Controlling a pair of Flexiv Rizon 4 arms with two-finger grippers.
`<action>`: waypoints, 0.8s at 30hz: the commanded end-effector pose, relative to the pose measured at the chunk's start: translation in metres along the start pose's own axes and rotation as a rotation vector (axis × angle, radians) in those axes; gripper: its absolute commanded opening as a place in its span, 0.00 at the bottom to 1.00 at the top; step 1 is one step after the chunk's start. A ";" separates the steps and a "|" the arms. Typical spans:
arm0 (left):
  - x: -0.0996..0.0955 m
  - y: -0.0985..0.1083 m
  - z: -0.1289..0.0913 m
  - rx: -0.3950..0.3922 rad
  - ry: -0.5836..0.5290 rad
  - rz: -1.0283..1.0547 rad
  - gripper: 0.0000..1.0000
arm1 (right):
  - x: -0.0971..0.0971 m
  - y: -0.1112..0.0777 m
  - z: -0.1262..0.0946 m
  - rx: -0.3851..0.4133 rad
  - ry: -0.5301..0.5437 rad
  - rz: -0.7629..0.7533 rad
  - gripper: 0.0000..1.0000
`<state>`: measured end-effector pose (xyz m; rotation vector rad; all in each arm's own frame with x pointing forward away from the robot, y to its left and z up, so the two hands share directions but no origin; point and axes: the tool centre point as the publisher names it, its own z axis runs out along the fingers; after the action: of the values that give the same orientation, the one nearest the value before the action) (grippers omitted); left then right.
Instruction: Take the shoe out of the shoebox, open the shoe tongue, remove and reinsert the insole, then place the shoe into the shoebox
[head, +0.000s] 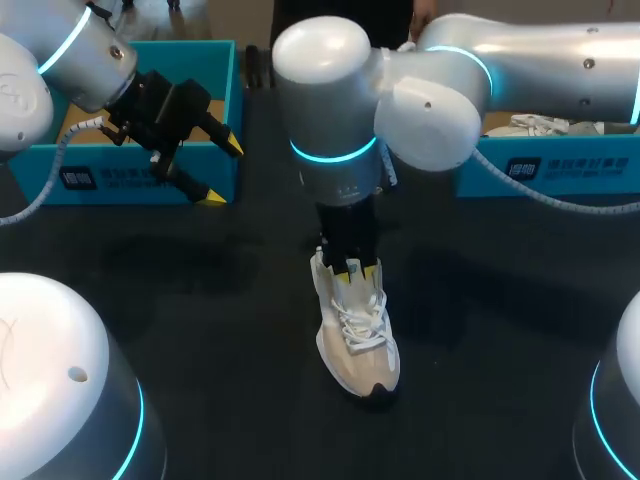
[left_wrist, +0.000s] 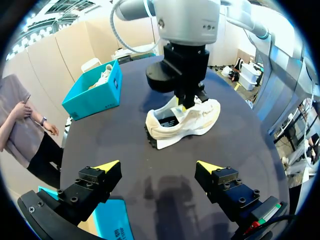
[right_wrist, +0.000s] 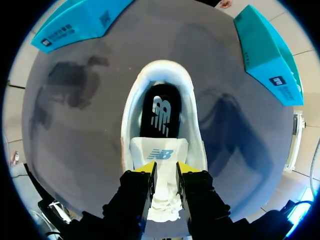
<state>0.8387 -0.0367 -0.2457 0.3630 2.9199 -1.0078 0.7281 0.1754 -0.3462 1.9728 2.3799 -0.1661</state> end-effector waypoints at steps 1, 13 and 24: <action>0.001 0.000 -0.001 -0.005 -0.001 0.000 1.00 | -0.005 0.002 0.008 0.013 0.019 0.002 0.24; 0.001 0.000 -0.001 -0.005 -0.001 0.000 1.00 | -0.012 -0.014 -0.014 0.009 -0.017 0.023 0.28; 0.001 0.000 -0.001 -0.005 -0.001 0.000 1.00 | -0.004 -0.006 0.002 0.019 0.025 0.000 0.26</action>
<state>0.8387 -0.0367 -0.2457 0.3631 2.9200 -1.0077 0.7219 0.1704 -0.3492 1.9967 2.4023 -0.1674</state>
